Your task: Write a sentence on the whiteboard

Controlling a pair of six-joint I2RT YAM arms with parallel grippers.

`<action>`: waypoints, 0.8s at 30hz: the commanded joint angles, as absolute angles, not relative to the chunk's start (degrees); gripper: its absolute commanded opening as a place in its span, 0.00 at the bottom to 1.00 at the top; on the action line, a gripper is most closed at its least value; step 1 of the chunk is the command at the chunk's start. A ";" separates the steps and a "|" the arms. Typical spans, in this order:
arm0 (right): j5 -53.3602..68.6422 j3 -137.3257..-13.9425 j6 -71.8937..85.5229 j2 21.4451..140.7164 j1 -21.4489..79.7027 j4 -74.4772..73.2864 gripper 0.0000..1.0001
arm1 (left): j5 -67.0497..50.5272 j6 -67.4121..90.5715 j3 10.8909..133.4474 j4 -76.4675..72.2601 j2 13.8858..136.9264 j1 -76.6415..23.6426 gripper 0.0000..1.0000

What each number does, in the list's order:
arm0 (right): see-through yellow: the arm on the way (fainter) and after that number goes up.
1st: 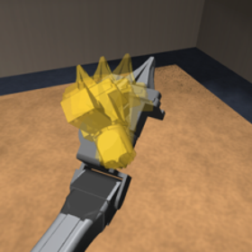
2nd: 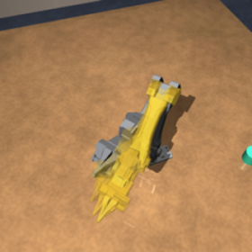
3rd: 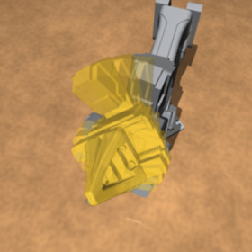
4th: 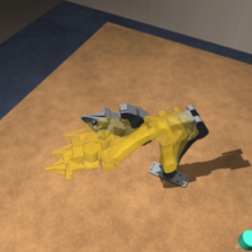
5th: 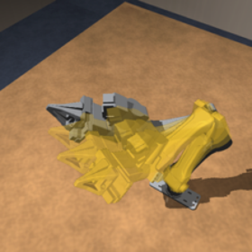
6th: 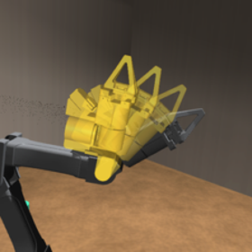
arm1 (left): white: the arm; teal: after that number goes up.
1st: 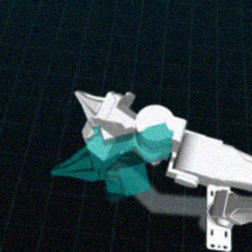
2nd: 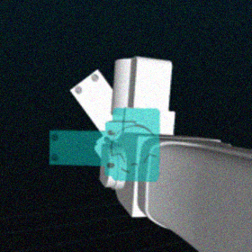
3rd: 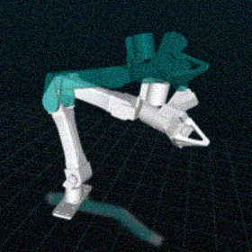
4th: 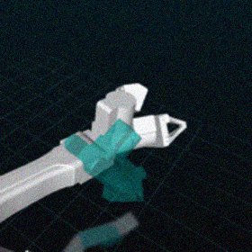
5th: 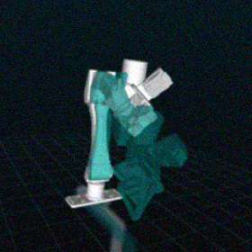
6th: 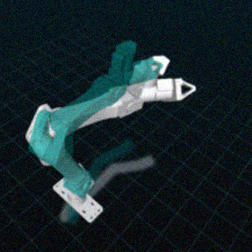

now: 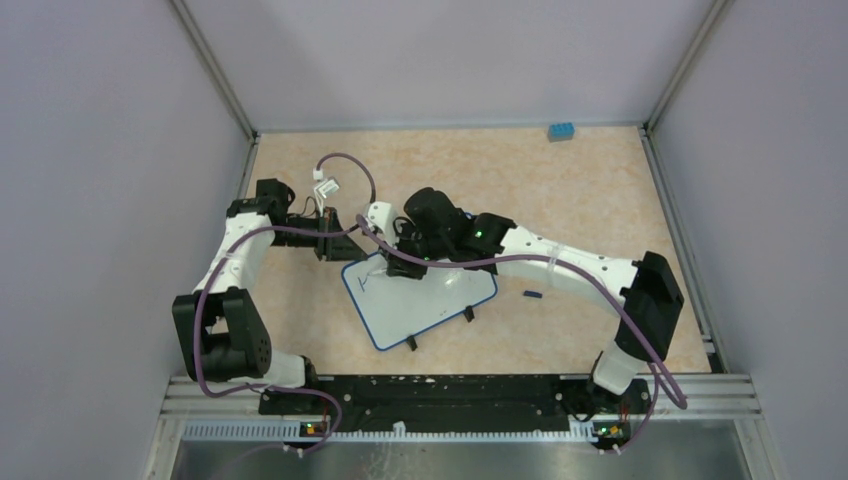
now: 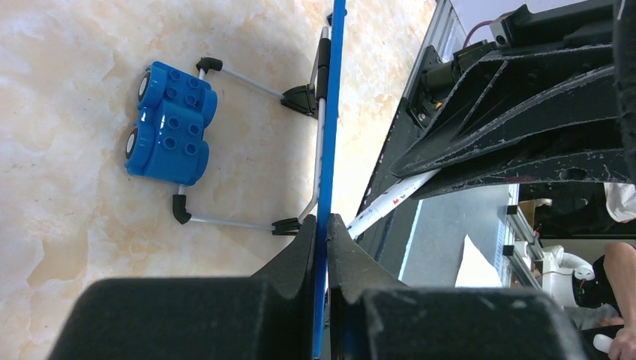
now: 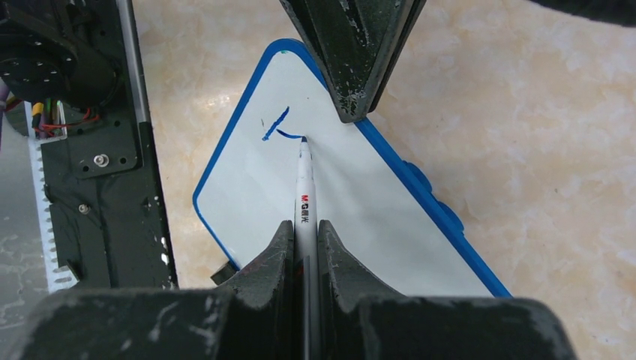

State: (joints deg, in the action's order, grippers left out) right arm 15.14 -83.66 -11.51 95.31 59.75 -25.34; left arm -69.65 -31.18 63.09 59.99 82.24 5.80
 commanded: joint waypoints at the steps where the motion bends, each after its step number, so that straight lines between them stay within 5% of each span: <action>1: 18.19 -85.24 -11.69 92.23 59.59 -24.50 0.00 | -69.96 -31.16 62.60 60.04 81.46 5.45 0.00; 24: 14.43 -85.99 -11.15 95.11 59.63 -22.81 0.00 | -69.99 -31.29 62.23 59.88 81.17 5.44 0.00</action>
State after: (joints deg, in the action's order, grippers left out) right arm 14.66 -83.72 -11.42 95.31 59.77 -25.02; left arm -69.65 -31.18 63.07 59.99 82.24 5.80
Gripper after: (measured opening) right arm 0.086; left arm 0.081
